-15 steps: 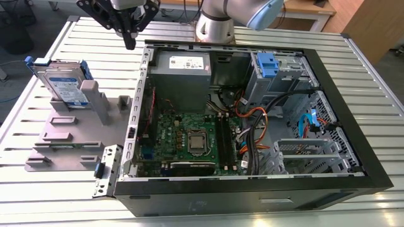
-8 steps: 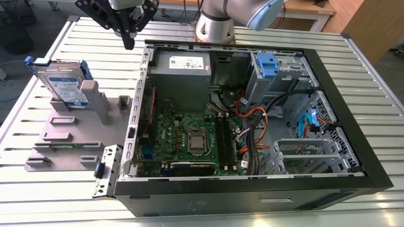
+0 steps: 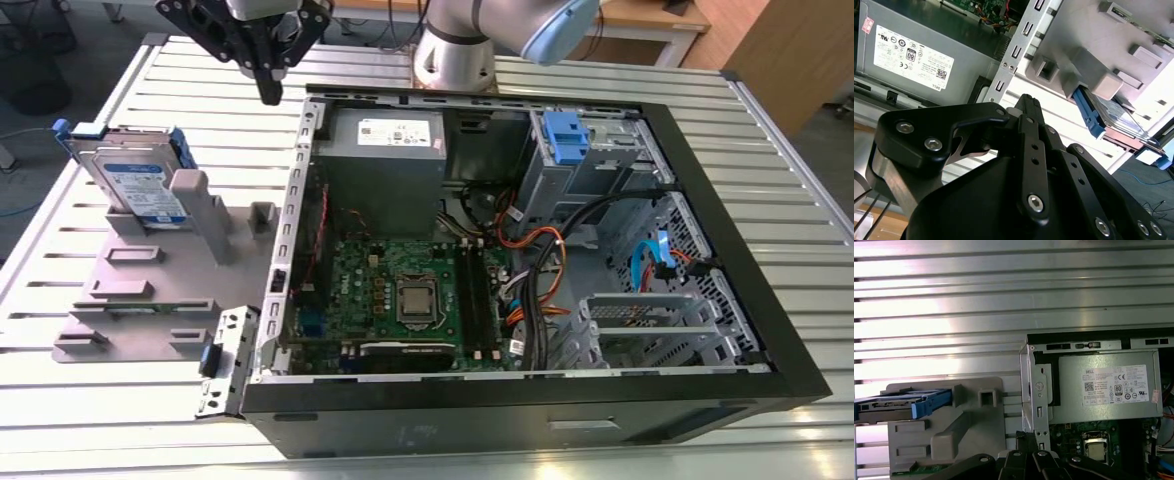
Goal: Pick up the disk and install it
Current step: 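Reach for the disk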
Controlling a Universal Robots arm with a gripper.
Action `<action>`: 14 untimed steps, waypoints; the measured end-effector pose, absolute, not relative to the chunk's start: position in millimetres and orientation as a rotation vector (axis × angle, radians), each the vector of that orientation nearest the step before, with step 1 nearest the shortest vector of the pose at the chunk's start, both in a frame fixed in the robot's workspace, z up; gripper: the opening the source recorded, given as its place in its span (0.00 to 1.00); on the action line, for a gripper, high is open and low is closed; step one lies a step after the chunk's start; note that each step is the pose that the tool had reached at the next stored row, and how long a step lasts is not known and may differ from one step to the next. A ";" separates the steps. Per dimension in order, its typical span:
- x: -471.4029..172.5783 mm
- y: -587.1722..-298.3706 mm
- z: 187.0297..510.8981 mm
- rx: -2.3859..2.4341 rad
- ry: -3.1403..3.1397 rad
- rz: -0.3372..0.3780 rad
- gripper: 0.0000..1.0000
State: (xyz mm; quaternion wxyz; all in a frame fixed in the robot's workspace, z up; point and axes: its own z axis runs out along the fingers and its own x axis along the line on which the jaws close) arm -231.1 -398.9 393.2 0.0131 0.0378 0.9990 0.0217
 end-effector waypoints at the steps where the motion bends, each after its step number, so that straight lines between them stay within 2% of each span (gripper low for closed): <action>1: -231.3 -398.9 393.2 0.118 3.112 0.068 0.11; 14: -234.1 -398.9 393.2 0.118 3.113 0.068 0.11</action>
